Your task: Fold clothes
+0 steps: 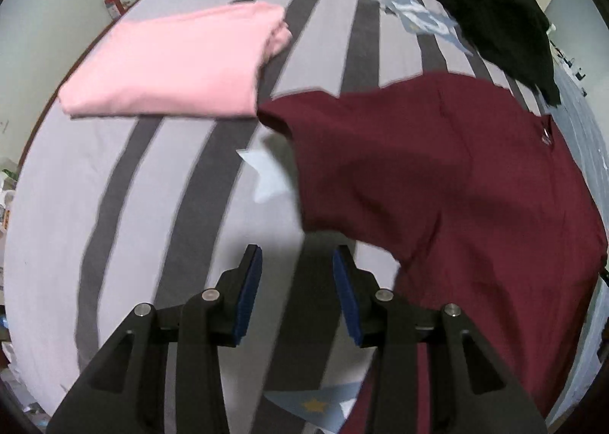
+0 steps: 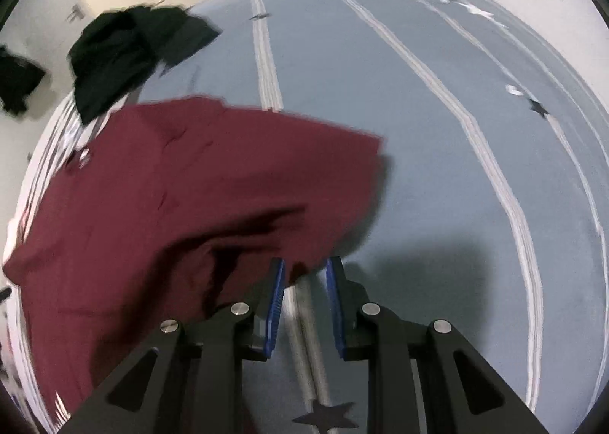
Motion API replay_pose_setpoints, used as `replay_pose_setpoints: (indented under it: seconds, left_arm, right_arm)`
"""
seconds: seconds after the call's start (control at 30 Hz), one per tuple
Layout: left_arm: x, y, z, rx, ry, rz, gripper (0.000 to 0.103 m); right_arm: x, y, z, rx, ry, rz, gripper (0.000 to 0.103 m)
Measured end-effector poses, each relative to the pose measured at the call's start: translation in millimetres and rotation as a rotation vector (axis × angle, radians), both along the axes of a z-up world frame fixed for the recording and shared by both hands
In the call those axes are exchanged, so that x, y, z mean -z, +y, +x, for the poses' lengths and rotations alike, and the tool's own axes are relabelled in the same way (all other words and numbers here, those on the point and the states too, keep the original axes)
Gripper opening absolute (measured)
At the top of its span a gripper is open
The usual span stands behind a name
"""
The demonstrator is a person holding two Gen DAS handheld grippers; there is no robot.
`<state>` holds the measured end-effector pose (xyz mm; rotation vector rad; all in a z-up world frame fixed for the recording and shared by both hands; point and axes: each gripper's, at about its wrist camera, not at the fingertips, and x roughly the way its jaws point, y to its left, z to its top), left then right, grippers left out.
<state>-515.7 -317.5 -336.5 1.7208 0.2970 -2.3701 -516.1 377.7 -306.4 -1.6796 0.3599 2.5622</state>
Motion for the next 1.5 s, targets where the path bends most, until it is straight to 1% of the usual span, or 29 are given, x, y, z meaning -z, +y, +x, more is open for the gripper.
replay_pose_setpoints:
  seconds: [0.1, 0.17, 0.27, 0.4, 0.43, 0.5, 0.57, 0.63, 0.73, 0.77, 0.83, 0.87, 0.9, 1.0, 1.13, 1.23, 1.27, 1.37, 1.43, 1.47, 1.5]
  left_arm:
    - [5.1, 9.5, 5.2, 0.009, -0.008, 0.018, 0.036]
    - [8.6, 15.1, 7.9, 0.016, -0.014, 0.030, 0.036]
    - [12.1, 23.3, 8.6, 0.032, -0.024, 0.044, 0.036]
    - [9.6, 29.5, 12.4, 0.037, -0.011, 0.059, 0.036]
    - [9.7, 29.9, 13.7, 0.035, -0.011, 0.063, 0.036]
    - [10.4, 30.0, 16.6, 0.031, -0.014, 0.066, 0.036]
    - [11.0, 29.7, 19.6, 0.028, -0.019, 0.064, 0.036]
    - [11.0, 29.3, 22.5, 0.026, -0.020, 0.066, 0.036]
    - [10.0, 30.8, 26.3, 0.032, -0.017, 0.058, 0.036]
    - [9.7, 31.6, 27.1, 0.035, -0.015, 0.058, 0.036]
    - [8.3, 33.5, 28.3, 0.040, -0.011, 0.060, 0.036]
    - [6.8, 34.7, 29.0, 0.044, -0.007, 0.061, 0.036]
    - [4.4, 36.0, 29.3, 0.051, -0.001, 0.058, 0.036]
    - [-4.1, 37.1, 30.4, 0.062, 0.022, 0.047, 0.036]
    - [-11.7, 32.0, 33.3, 0.050, 0.036, 0.041, 0.036]
    - [-13.6, 26.0, 39.1, 0.028, 0.033, 0.038, 0.036]
    - [-13.1, 24.8, 38.6, 0.018, 0.029, 0.039, 0.036]
    - [-12.9, 23.1, 38.1, -0.002, 0.021, 0.036, 0.036]
    - [-14.0, 22.4, 39.2, -0.004, 0.022, 0.029, 0.036]
    - [-13.4, 21.6, 37.0, -0.004, 0.023, 0.023, 0.036]
    - [-12.7, 20.9, 34.8, -0.004, 0.024, 0.018, 0.036]
  right_arm:
    - [12.3, -11.3, -9.2, 0.005, -0.010, -0.040, 0.020]
    - [18.6, -16.1, -13.5, 0.014, -0.026, -0.049, 0.022]
    - [17.2, -16.1, -9.0, 0.037, -0.035, -0.043, 0.022]
    - [15.4, -16.1, -3.0, 0.068, -0.047, -0.033, 0.023]
    - [14.9, -16.1, -1.5, 0.076, -0.050, -0.031, 0.026]
    - [14.0, -16.1, 1.5, 0.091, -0.056, -0.027, 0.048]
    - [19.1, -17.1, 2.3, 0.101, -0.059, -0.023, 0.056]
    - [25.5, -18.3, 2.7, 0.110, -0.061, -0.020, 0.058]
    - [26.1, -19.3, 1.3, 0.147, -0.020, -0.031, 0.058]
    - [25.3, -19.4, 1.2, 0.157, -0.004, -0.032, 0.054]
    - [23.7, -21.7, 0.0, 0.149, 0.015, -0.022, 0.033]
    - [23.4, -23.3, -1.6, 0.131, 0.014, -0.011, 0.008]
    - [23.4, -25.0, -3.6, 0.106, 0.007, 0.004, 0.005]
    - [10.4, -22.6, -3.5, 0.044, 0.019, 0.057, 0.004]
    - [-28.5, 4.6, 2.4, 0.033, 0.081, 0.159, 0.004]
    - [-48.3, 16.3, -1.2, -0.035, 0.099, 0.216, 0.003]
    - [-44.3, 17.7, -2.4, -0.058, 0.073, 0.226, 0.002]
    - [-15.1, 18.4, -5.1, -0.123, -0.061, 0.243, 0.003]
    - [4.5, 22.4, -1.8, -0.119, -0.144, 0.236, 0.003]
    - [9.4, 25.4, 1.9, -0.102, -0.162, 0.233, 0.003]
    - [7.3, 29.4, 5.3, -0.071, -0.148, 0.212, 0.003]
